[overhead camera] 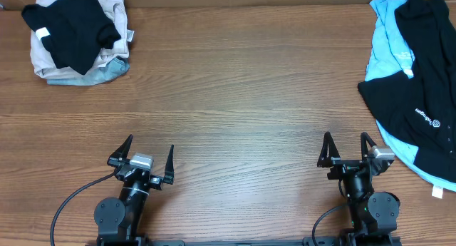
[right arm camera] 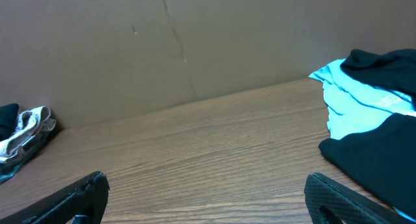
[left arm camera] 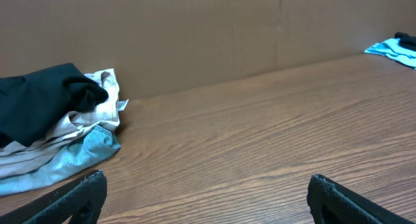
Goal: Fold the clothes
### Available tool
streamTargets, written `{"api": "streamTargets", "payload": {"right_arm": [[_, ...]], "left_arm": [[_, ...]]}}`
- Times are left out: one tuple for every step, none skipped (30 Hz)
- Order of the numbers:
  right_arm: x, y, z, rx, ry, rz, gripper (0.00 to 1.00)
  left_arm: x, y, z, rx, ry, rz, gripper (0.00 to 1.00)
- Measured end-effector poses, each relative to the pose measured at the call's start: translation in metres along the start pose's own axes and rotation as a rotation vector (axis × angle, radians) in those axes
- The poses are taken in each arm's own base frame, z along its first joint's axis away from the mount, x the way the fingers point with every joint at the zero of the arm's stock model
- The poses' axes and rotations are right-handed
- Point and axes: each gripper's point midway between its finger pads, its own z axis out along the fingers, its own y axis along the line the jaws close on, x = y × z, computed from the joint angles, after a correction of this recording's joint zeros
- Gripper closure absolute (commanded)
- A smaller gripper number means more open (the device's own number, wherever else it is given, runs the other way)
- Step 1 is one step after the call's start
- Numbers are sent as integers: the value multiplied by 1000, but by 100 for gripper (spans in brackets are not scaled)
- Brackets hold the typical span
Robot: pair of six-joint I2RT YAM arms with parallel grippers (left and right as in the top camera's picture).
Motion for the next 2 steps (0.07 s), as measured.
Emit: {"api": "streamTargets", "payload": {"right_arm": [[0, 0, 0, 0, 0, 0, 0], [0, 0, 0, 0, 0, 0, 0]], "left_arm": [[0, 0, 0, 0, 0, 0, 0], [0, 0, 0, 0, 0, 0, 0]]}}
